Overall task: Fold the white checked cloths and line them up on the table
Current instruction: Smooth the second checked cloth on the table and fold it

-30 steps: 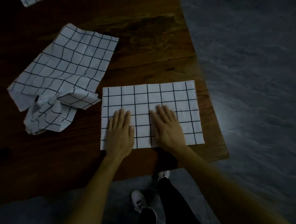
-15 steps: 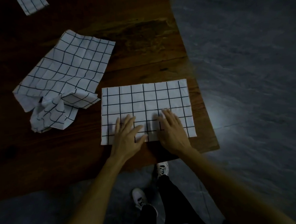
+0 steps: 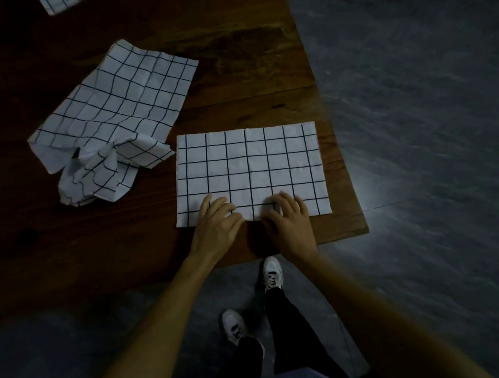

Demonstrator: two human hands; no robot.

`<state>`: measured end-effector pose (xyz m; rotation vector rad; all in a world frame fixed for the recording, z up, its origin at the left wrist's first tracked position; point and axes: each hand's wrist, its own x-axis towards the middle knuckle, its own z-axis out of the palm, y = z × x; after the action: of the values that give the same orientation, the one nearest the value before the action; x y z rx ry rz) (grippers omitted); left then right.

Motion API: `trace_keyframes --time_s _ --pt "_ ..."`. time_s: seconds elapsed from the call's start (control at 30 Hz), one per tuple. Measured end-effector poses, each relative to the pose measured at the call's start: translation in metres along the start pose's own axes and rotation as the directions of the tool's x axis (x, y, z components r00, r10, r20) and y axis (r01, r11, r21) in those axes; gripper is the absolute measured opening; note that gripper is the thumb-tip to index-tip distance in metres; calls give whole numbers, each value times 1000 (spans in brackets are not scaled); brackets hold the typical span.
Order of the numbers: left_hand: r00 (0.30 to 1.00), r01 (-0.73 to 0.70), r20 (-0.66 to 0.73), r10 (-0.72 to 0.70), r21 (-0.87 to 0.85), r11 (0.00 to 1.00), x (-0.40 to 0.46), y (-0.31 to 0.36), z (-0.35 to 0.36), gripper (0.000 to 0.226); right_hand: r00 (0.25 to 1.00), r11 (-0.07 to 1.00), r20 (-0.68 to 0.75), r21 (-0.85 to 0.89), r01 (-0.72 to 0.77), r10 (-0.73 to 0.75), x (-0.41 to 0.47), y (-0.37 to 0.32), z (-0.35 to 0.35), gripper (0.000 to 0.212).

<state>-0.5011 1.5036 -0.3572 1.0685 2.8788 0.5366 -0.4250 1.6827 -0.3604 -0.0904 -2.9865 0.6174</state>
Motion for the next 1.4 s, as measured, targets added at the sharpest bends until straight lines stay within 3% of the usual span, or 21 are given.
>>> trace_keyframes --time_s 0.1,0.2,0.43,0.67,0.8,0.97,1.17,1.3,1.4 --pt "998 -41 -45 42 21 999 2 0 1 8 999 1000 52 7 -14 14 1 0 3 36" --pt "998 -50 -49 51 19 999 5 3 -2 23 998 999 37 -10 -51 52 3 -6 7 33" --pt "998 -54 36 52 58 997 8 6 -12 30 995 997 -71 9 -76 77 16 -15 -1 16" --pt "996 -19 -82 22 39 999 27 27 -30 10 994 994 -67 -57 -89 85 28 -19 -21 24" --pt "998 44 -53 -44 -1 999 32 39 -49 6 984 995 -146 -5 -104 102 43 -25 -41 22" --pt "988 150 9 -151 -201 968 39 58 -81 29 957 992 -264 64 -107 120 59 -33 -79 18" --pt "967 219 -7 -253 -479 850 50 67 -126 25 932 991 -345 108 -78 111 75 -48 -135 17" --pt "941 252 -27 -338 -609 752 63 65 -153 24 948 978 -299 203 -48 108 82 -56 -161 22" --pt "924 251 -77 -374 -616 747 69 67 -173 29 949 965 -298 260 -22 102 85 -62 -181 25"
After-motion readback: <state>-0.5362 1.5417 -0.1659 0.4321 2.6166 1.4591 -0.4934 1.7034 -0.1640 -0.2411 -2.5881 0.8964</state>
